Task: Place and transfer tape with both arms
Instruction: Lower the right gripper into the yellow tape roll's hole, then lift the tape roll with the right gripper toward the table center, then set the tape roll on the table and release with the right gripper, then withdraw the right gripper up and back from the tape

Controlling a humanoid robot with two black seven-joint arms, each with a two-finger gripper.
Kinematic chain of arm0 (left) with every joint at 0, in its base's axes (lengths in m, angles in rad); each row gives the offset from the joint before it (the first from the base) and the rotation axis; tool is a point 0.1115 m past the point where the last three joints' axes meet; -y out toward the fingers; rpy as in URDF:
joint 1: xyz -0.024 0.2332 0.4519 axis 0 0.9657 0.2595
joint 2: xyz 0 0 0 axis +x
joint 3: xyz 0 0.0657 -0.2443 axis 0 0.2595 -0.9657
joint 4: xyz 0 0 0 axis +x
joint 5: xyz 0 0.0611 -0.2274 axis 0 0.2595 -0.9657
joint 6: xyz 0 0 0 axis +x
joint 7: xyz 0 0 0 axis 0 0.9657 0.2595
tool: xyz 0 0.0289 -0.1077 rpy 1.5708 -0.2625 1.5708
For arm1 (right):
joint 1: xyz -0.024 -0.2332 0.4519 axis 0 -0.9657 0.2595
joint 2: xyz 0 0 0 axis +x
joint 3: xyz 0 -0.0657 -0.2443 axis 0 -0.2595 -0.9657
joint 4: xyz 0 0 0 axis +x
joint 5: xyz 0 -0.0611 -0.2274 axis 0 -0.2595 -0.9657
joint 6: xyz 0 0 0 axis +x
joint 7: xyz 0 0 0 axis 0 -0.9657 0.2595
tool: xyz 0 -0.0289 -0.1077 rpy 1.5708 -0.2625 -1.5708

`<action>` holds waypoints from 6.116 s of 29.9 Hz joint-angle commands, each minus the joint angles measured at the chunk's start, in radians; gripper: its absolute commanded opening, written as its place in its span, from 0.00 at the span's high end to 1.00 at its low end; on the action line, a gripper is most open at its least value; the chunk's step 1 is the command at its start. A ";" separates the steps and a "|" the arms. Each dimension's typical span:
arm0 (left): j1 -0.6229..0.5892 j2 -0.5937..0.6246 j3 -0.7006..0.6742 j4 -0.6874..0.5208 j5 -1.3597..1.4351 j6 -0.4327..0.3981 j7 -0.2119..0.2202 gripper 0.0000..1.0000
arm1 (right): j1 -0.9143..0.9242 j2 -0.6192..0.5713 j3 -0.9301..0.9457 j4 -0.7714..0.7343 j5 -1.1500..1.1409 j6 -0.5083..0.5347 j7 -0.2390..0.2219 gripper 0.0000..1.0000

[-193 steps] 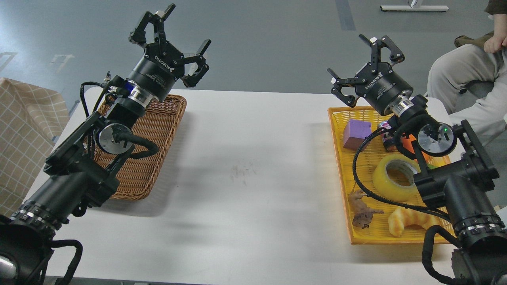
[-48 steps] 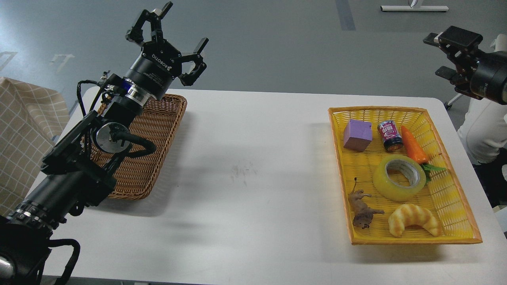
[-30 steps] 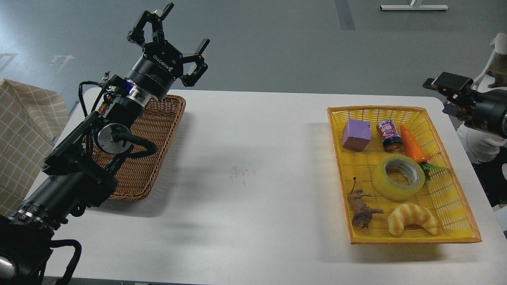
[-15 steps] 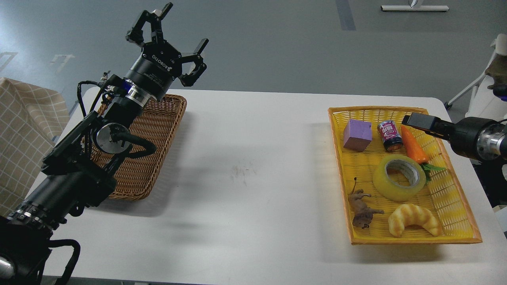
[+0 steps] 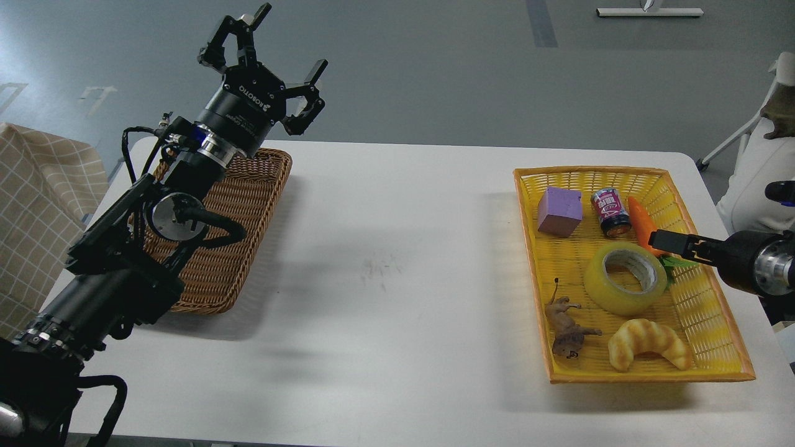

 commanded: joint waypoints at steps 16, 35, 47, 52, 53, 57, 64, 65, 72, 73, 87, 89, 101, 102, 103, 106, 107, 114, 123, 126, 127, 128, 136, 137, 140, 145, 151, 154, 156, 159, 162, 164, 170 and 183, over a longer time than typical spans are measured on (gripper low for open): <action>0.002 -0.001 0.000 0.000 0.000 0.000 -0.002 0.02 | -0.055 0.041 -0.003 -0.009 -0.029 0.000 -0.002 0.35; 0.010 -0.001 0.000 0.000 0.000 0.000 -0.003 0.02 | -0.075 0.114 -0.004 -0.069 -0.061 0.000 -0.008 0.44; 0.013 -0.010 0.000 0.002 0.000 0.000 -0.003 0.02 | -0.068 0.111 -0.004 -0.084 -0.052 0.000 -0.011 1.00; 0.014 -0.008 0.000 0.002 0.000 0.000 -0.005 0.02 | -0.057 0.109 0.000 -0.057 -0.049 0.000 -0.011 1.00; 0.014 -0.008 0.000 0.002 0.000 0.000 -0.005 0.02 | -0.056 0.107 0.000 -0.048 -0.049 0.000 -0.011 1.00; 0.016 -0.008 0.000 0.002 0.000 0.000 -0.005 0.02 | -0.028 0.071 0.010 0.006 -0.046 0.000 -0.011 1.00; 0.016 -0.008 -0.001 0.002 0.000 0.000 -0.005 0.02 | 0.072 0.071 0.010 0.046 -0.029 0.000 -0.012 1.00; 0.016 -0.008 -0.001 0.002 0.000 0.000 -0.005 0.02 | 0.085 0.071 0.010 0.044 -0.029 0.000 -0.012 1.00; 0.014 -0.008 -0.003 0.002 0.000 0.000 -0.005 0.02 | 0.190 0.147 -0.006 0.034 -0.030 0.000 -0.017 1.00; 0.014 -0.010 -0.003 0.002 0.000 0.000 -0.005 0.02 | 0.201 0.175 -0.016 0.031 -0.030 0.000 -0.029 1.00; 0.013 -0.004 0.000 0.002 0.000 0.000 -0.005 0.02 | 0.348 0.423 -0.194 -0.067 -0.036 0.000 -0.090 1.00; 0.013 -0.007 0.000 0.002 0.000 0.000 -0.005 0.02 | 0.374 0.465 -0.228 -0.100 -0.036 0.000 -0.094 1.00; 0.014 -0.013 0.000 0.000 0.000 0.000 -0.003 0.02 | 0.403 0.692 -0.309 -0.273 -0.041 0.000 -0.095 1.00; 0.014 -0.013 0.000 0.000 0.000 0.000 -0.003 0.02 | 0.406 0.709 -0.322 -0.294 -0.041 0.000 -0.095 1.00; 0.014 -0.014 0.000 0.000 0.000 0.000 -0.003 0.02 | 0.409 0.718 -0.325 -0.307 -0.041 0.000 -0.095 1.00; 0.014 -0.016 0.000 0.000 0.000 0.000 -0.003 0.02 | 0.409 0.752 -0.328 -0.351 -0.041 0.000 -0.095 1.00; 0.014 -0.016 0.000 0.000 0.000 0.000 -0.003 0.02 | 0.408 0.762 -0.329 -0.367 -0.043 0.000 -0.095 1.00; 0.014 -0.016 0.000 0.000 0.000 0.000 -0.003 0.02 | 0.412 0.804 -0.363 -0.413 -0.044 0.000 -0.095 1.00; 0.014 -0.016 0.000 0.000 0.000 0.000 -0.003 0.02 | 0.429 0.828 -0.365 -0.430 -0.044 0.000 -0.095 0.82; 0.014 -0.016 -0.001 0.000 0.000 0.000 -0.003 0.02 | 0.428 0.828 -0.366 -0.430 -0.044 0.000 -0.095 0.79; 0.014 -0.016 -0.001 0.000 0.000 0.000 -0.003 0.02 | 0.426 0.828 -0.366 -0.430 -0.044 0.000 -0.095 0.79; 0.014 -0.016 -0.001 0.000 0.000 0.000 -0.003 0.02 | 0.426 0.828 -0.368 -0.430 -0.044 0.000 -0.095 0.79; 0.013 -0.016 -0.001 0.000 0.000 0.000 -0.003 0.02 | 0.431 0.828 -0.404 -0.431 -0.047 0.000 -0.095 0.74; 0.013 -0.016 -0.001 0.000 0.000 0.000 -0.003 0.02 | 0.437 0.828 -0.417 -0.433 -0.047 0.000 -0.095 0.74; 0.011 -0.016 -0.001 0.000 0.000 0.000 -0.003 0.02 | 0.451 0.828 -0.441 -0.437 -0.047 0.000 -0.095 0.74; 0.011 -0.016 -0.001 0.000 0.000 0.000 -0.003 0.02 | 0.478 0.827 -0.448 -0.463 -0.047 0.000 -0.095 0.74; 0.011 -0.019 -0.003 0.000 0.000 0.000 -0.005 0.02 | 0.520 0.835 -0.509 -0.492 -0.047 0.000 -0.095 0.73; 0.011 -0.019 -0.003 0.000 0.000 0.000 -0.005 0.02 | 0.529 0.841 -0.535 -0.499 -0.046 0.000 -0.095 0.70; 0.011 -0.016 -0.003 0.000 0.000 0.000 -0.005 0.02 | 0.529 0.841 -0.538 -0.500 -0.046 0.000 -0.095 0.67; 0.013 -0.016 -0.003 0.000 0.000 0.000 -0.005 0.02 | 0.529 0.847 -0.537 -0.511 -0.046 0.000 -0.095 0.64; 0.011 -0.019 -0.003 0.000 0.000 0.000 -0.005 0.02 | 0.530 0.856 -0.537 -0.514 -0.046 0.000 -0.094 0.55; 0.011 -0.019 -0.003 0.000 0.000 0.000 -0.005 0.02 | 0.530 0.856 -0.534 -0.514 -0.047 0.000 -0.094 0.30; 0.013 -0.016 -0.004 0.000 -0.001 0.000 -0.006 0.02 | 0.572 0.848 -0.506 -0.508 -0.032 0.000 -0.094 0.00; 0.011 -0.014 -0.003 0.000 0.000 0.000 -0.006 0.02 | 0.684 0.700 -0.455 -0.368 -0.030 0.000 -0.094 0.00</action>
